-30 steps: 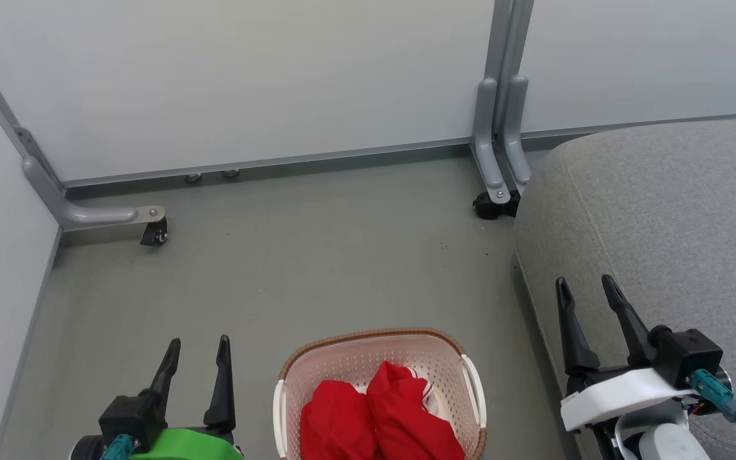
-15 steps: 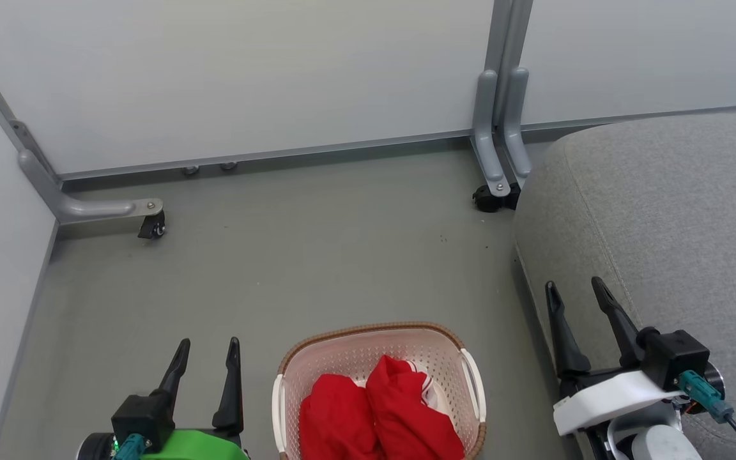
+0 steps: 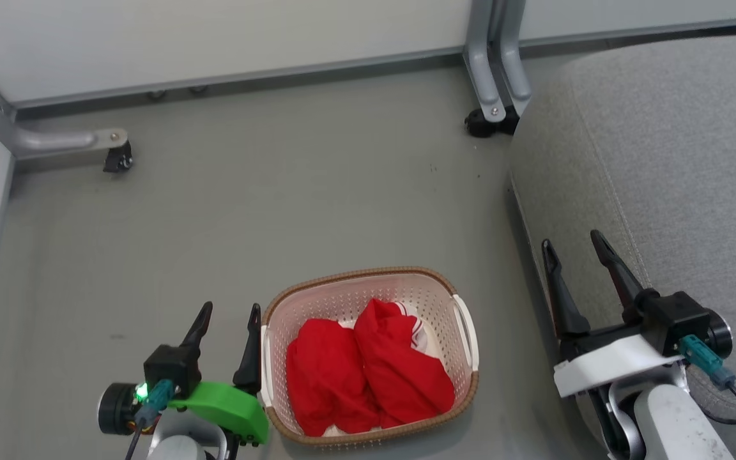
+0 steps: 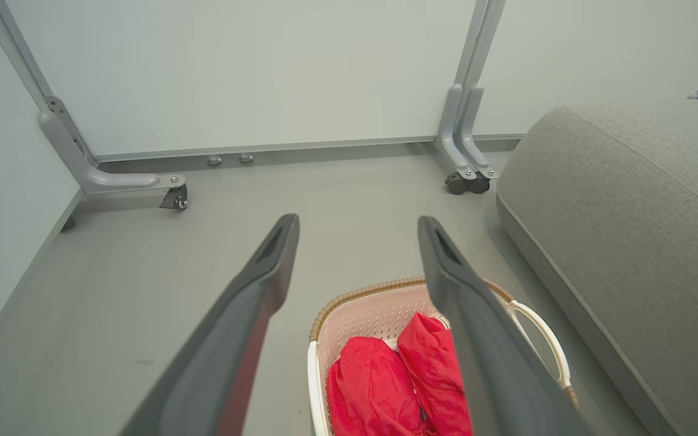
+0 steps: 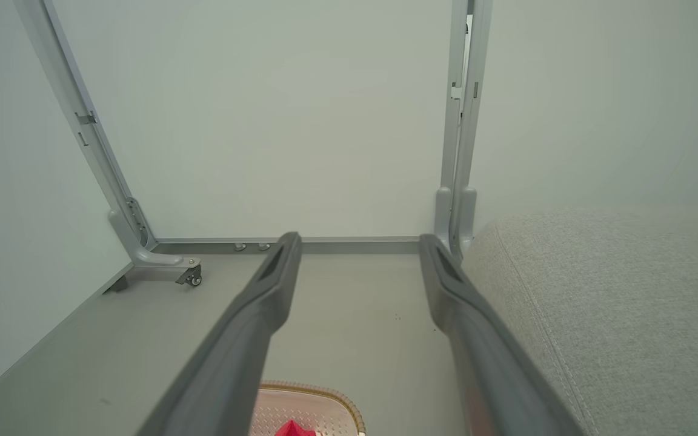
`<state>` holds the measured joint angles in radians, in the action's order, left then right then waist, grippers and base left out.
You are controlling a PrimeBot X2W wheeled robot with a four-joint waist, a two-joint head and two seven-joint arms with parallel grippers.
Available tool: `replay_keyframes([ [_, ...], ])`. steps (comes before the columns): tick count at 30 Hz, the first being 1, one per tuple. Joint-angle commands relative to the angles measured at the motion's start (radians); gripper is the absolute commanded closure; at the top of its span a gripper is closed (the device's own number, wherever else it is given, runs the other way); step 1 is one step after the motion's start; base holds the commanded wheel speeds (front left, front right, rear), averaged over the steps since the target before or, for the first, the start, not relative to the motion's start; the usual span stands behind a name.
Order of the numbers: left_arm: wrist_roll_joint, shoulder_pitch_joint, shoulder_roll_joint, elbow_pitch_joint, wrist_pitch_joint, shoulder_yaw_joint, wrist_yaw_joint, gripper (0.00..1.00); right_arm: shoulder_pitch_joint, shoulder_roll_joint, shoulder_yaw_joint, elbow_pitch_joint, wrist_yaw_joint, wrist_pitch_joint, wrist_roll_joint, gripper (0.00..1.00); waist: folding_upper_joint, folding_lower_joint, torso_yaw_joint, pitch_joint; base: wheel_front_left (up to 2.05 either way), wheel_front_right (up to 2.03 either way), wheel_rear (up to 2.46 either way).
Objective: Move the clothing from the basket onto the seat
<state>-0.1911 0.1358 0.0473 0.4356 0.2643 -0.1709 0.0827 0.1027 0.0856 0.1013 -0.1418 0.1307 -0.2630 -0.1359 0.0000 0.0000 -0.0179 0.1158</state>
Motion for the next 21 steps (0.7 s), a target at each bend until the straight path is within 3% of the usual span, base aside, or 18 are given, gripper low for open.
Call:
replay_keyframes([
  [1,0.01,0.045,0.005,0.023,0.0,-0.006,-0.005,0.0,0.033,0.011,0.002,0.011,0.0,-0.003,0.004,0.0,0.0,0.0,-0.014,0.135,0.0,0.0,0.0],
  [10,0.054,0.279,0.005,0.24,0.001,-0.052,-0.01,0.0,0.139,0.051,0.0,0.081,0.0,-0.003,0.018,0.0,0.0,0.0,-0.015,0.374,0.0,0.0,0.0],
  [21,0.09,0.563,0.006,0.595,0.001,-0.155,0.026,0.0,0.206,0.05,-0.002,0.122,0.0,-0.003,0.037,0.0,0.0,0.0,-0.049,0.58,0.0,0.0,0.0],
])
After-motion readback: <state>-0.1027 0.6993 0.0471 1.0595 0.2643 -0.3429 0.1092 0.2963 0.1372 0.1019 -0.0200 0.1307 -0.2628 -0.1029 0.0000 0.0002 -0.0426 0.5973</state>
